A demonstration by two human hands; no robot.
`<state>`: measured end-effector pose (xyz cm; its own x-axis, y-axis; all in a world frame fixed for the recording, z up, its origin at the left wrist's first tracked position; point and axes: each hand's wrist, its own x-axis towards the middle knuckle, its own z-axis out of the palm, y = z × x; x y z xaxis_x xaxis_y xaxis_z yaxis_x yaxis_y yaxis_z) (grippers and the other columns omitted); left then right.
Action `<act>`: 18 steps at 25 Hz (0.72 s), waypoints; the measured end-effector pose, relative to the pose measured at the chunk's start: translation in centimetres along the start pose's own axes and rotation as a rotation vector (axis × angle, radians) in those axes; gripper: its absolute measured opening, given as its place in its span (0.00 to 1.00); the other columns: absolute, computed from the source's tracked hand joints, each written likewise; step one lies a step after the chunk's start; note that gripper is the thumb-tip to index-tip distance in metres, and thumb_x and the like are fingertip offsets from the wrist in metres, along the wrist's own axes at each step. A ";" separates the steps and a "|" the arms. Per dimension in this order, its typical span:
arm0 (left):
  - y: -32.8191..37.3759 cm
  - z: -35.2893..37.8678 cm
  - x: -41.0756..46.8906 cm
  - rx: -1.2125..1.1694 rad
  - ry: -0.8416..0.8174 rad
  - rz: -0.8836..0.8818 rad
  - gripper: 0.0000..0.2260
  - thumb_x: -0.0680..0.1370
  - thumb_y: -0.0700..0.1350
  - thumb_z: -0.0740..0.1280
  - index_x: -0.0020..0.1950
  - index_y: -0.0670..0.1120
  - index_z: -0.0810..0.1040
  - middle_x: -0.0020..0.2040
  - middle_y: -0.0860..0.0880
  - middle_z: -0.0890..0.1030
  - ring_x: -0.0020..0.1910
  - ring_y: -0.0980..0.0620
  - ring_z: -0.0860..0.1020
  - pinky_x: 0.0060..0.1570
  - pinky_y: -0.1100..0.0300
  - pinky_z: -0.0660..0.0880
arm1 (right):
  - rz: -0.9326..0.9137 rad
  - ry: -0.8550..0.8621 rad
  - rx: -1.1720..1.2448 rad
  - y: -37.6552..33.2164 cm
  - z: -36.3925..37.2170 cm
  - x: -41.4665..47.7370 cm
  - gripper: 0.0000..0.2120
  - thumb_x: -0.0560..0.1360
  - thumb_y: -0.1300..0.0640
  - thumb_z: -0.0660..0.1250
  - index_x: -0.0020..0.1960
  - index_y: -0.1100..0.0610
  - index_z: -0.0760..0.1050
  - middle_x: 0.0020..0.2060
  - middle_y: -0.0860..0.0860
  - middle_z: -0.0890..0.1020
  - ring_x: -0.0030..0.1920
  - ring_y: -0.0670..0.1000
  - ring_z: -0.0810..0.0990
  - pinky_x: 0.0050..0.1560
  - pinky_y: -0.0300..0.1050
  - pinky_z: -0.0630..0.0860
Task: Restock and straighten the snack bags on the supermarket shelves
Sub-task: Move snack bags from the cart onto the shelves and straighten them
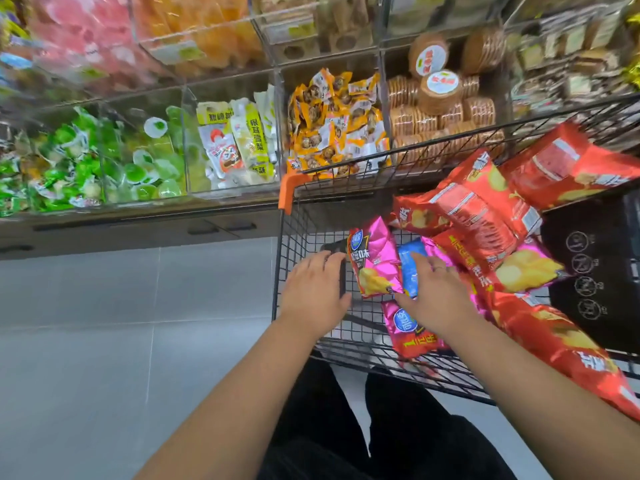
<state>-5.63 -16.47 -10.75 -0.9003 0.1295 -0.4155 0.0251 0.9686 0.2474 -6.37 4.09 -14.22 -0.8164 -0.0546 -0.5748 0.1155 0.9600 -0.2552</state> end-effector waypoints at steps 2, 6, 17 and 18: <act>-1.0 1.7 2.8 -0.010 -0.050 -0.010 0.30 0.77 0.54 0.66 0.76 0.50 0.60 0.74 0.48 0.65 0.73 0.47 0.63 0.74 0.52 0.59 | 0.030 -0.023 0.069 -0.4 1.4 2.5 0.43 0.74 0.39 0.66 0.78 0.58 0.51 0.73 0.62 0.63 0.71 0.63 0.62 0.70 0.54 0.64; -3.7 6.5 8.6 -0.073 -0.156 -0.049 0.31 0.77 0.52 0.67 0.77 0.48 0.59 0.73 0.47 0.67 0.72 0.46 0.65 0.71 0.51 0.63 | 0.133 -0.071 0.238 -1.5 4.9 8.4 0.48 0.72 0.39 0.69 0.78 0.61 0.47 0.73 0.65 0.60 0.72 0.65 0.60 0.70 0.55 0.59; -8.4 15.6 15.2 -0.303 -0.312 -0.162 0.31 0.75 0.51 0.71 0.74 0.47 0.63 0.69 0.43 0.69 0.69 0.43 0.69 0.65 0.53 0.67 | 0.397 0.070 0.389 -2.7 13.8 16.7 0.57 0.63 0.44 0.79 0.79 0.53 0.44 0.69 0.63 0.66 0.67 0.64 0.69 0.64 0.55 0.67; -8.2 15.8 15.4 -0.349 -0.309 -0.176 0.31 0.75 0.51 0.71 0.74 0.46 0.63 0.70 0.43 0.69 0.69 0.43 0.69 0.65 0.54 0.66 | 0.381 0.106 0.452 -2.3 13.8 16.9 0.54 0.64 0.48 0.79 0.78 0.53 0.48 0.67 0.61 0.69 0.66 0.62 0.70 0.64 0.53 0.68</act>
<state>-12.83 -19.05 -32.98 -0.7060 0.0785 -0.7038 -0.3099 0.8594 0.4066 -12.60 -2.78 -34.05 -0.7197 0.3199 -0.6163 0.6209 0.6936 -0.3651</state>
